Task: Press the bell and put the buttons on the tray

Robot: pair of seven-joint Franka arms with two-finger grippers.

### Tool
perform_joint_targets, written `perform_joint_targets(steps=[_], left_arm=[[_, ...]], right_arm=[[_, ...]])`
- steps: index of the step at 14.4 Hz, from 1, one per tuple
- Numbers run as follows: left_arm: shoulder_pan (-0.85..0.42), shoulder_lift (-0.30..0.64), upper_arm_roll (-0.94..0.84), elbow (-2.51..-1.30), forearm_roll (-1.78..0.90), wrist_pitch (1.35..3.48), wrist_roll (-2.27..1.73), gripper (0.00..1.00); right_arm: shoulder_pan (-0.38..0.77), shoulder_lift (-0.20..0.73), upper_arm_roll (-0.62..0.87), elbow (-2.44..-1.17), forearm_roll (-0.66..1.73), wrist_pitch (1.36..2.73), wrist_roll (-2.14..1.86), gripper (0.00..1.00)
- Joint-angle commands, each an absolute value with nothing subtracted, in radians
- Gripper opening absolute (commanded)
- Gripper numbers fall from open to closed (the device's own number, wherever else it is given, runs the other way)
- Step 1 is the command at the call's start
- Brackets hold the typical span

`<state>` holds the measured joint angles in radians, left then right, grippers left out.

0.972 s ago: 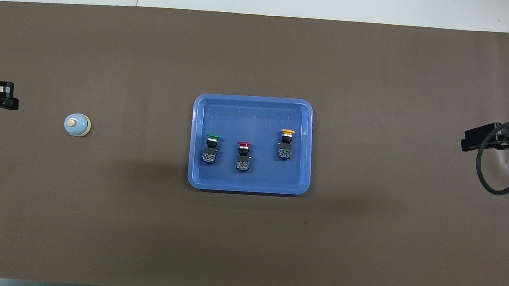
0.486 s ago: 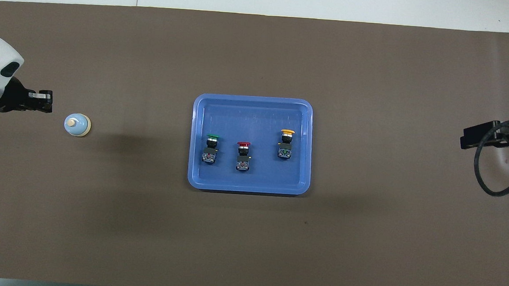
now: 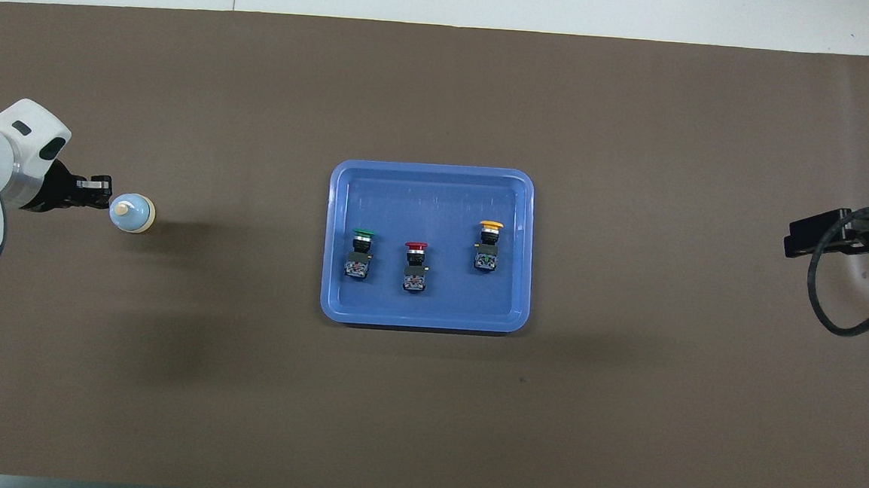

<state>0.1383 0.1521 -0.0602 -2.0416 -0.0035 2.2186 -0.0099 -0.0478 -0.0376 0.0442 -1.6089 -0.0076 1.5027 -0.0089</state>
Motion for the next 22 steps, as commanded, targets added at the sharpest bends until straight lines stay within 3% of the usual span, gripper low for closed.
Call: perform_joint_targets(steps=[1,5,8,10,13,15,22], left_arm=[[0.141,0.172,-0.063,-2.095,0.000,2.310,-0.017,0.00],[0.141,0.190,-0.063,-2.114,0.002,2.327,-0.014,0.00],[0.133,0.180,-0.063,-2.058,0.002,2.254,-0.015,0.00],[0.124,0.157,-0.063,-1.930,0.002,2.078,-0.017,0.28],[0.104,0.100,-0.071,-1.797,0.002,1.904,-0.018,0.97],[0.101,0.020,-0.072,-1.793,0.000,1.850,-0.020,1.00],[0.100,-0.117,-0.087,-1.778,-0.003,1.579,-0.025,1.00]], right_arm=[[-0.066,-0.041,0.058,-1.614,-0.017,1.496,-0.031,1.00],[-0.066,-0.041,0.058,-1.614,-0.017,1.496,-0.031,1.00],[-0.066,-0.041,0.058,-1.614,-0.017,1.496,-0.031,1.00],[-0.066,-0.041,0.058,-1.614,-0.017,1.496,-0.031,1.00],[-0.066,-0.041,0.058,-1.614,-0.017,1.496,-0.031,1.00],[-0.066,-0.041,0.058,-1.614,-0.017,1.496,-0.031,1.00],[-0.066,-0.041,0.058,-1.614,-0.017,1.496,-0.031,1.00]])
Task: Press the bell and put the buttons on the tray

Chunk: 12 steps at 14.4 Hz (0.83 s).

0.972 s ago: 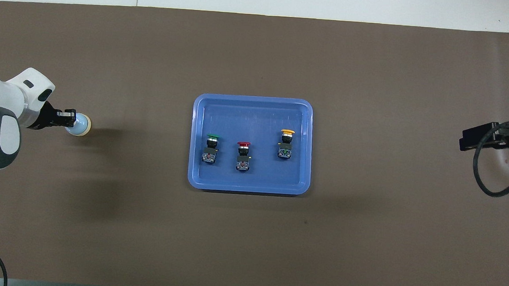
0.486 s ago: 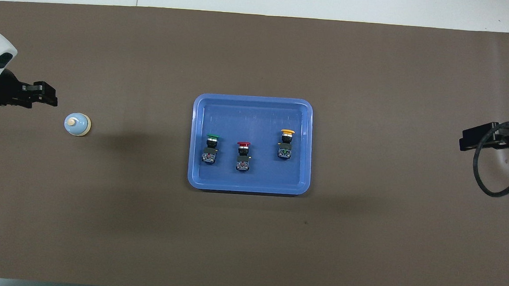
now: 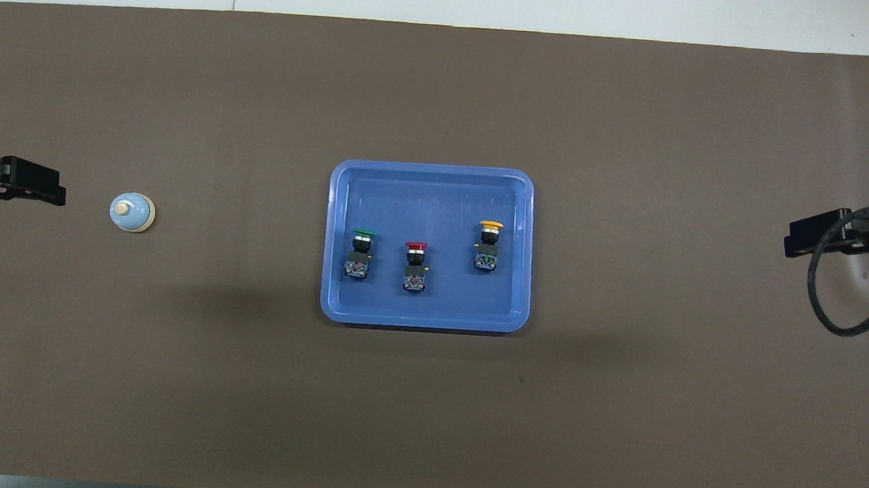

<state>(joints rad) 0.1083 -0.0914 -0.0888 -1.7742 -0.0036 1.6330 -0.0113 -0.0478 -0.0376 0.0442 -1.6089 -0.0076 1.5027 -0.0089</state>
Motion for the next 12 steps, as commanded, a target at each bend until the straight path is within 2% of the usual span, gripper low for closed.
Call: perform_joint_targets(steps=[1,6,12], left_arm=[[0.100,-0.117,-0.086,-1.773,-0.005,1.557,-0.025,1.00],[0.084,-0.101,-0.081,-1.688,-0.006,1.477,-0.023,1.00],[0.026,-0.098,-0.069,-1.681,-0.006,1.468,-0.026,1.00]], right_arm=[[-0.066,-0.041,0.058,-1.614,-0.017,1.496,-0.031,1.00],[-0.066,-0.041,0.058,-1.614,-0.017,1.496,-0.031,1.00],[-0.066,-0.041,0.058,-1.614,-0.017,1.496,-0.029,1.00]])
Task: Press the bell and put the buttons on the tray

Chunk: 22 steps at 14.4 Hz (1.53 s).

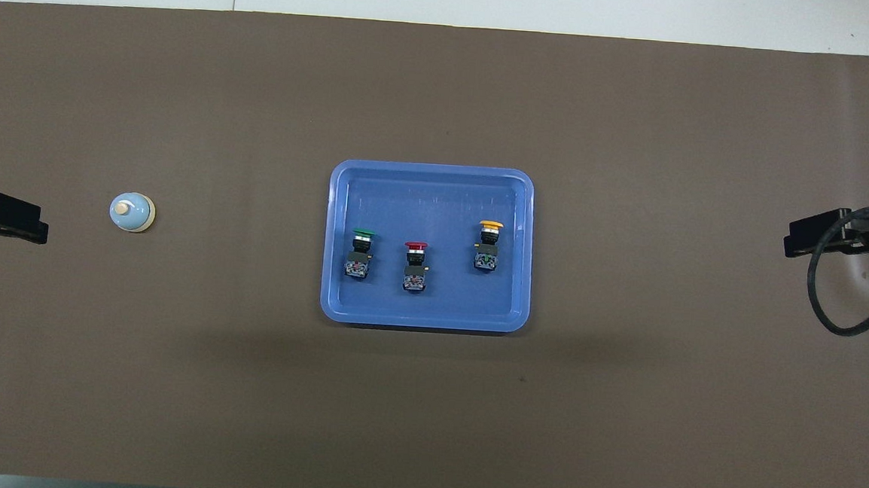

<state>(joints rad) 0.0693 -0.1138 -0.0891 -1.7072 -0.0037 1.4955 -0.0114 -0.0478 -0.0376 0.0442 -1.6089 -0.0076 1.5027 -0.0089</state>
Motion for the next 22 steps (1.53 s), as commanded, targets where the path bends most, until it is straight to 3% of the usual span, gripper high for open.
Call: perform_joint_targets(steps=[1,4,8,22], left_arm=[[0.011,-0.097,-0.051,-1.681,-0.006,1.474,-0.029,1.00],[-0.063,-0.055,0.014,-1.639,-0.002,1.453,-0.029,1.00],[-0.061,0.004,0.009,-1.574,-0.005,1.420,-0.029,1.00],[-0.052,-0.003,0.005,-1.572,-0.002,1.431,-0.026,1.00]], right_arm=[[-0.066,-0.041,0.058,-1.614,-0.017,1.496,-0.029,1.00],[-0.066,-0.041,0.058,-1.614,-0.017,1.496,-0.029,1.00],[-0.066,-0.041,0.058,-1.614,-0.017,1.496,-0.029,1.00],[-0.066,-0.041,0.058,-1.614,-0.017,1.496,-0.029,1.00]])
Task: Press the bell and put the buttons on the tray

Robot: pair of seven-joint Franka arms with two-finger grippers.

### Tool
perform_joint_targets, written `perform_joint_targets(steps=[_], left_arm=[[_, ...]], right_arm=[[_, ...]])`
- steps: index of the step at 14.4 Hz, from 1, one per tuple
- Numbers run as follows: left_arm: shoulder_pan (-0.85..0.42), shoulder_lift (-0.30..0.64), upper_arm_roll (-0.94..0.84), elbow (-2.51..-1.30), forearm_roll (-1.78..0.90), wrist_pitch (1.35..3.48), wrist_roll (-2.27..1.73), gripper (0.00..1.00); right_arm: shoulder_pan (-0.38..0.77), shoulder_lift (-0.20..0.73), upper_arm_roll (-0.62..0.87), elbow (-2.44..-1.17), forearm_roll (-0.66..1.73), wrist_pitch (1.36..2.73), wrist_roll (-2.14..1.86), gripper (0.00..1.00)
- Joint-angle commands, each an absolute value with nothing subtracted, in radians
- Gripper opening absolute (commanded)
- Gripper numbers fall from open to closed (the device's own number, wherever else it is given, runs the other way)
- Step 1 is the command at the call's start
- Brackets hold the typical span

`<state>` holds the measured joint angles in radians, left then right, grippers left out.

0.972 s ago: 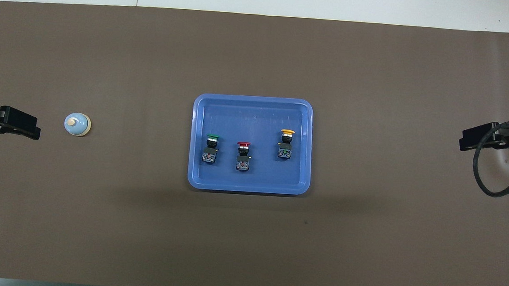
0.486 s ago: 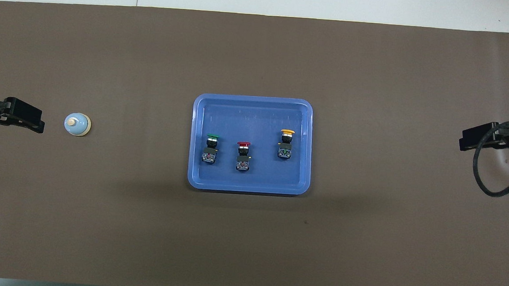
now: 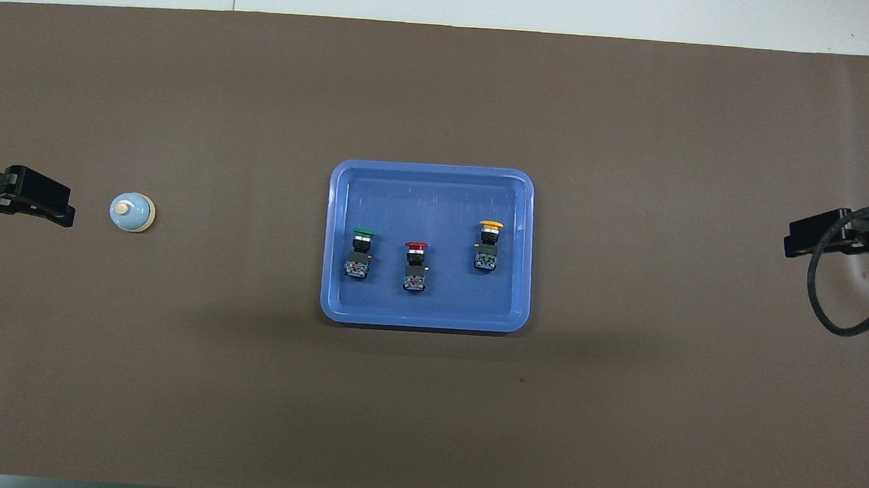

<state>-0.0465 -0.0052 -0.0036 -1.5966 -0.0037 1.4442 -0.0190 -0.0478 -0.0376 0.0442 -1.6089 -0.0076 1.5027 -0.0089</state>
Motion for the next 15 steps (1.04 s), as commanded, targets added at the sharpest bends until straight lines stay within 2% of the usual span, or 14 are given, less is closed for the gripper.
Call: perform_joint_targets(steps=[1,15], left_arm=[[-0.052,-0.005,0.005,-1.572,-0.002,1.437,-0.026,1.00],[-0.051,-0.008,0.011,-1.582,-0.002,1.499,-0.029,1.00]], right_arm=[[-0.066,-0.041,0.058,-1.614,-0.017,1.496,-0.031,1.00],[-0.066,-0.041,0.058,-1.614,-0.017,1.496,-0.031,1.00]])
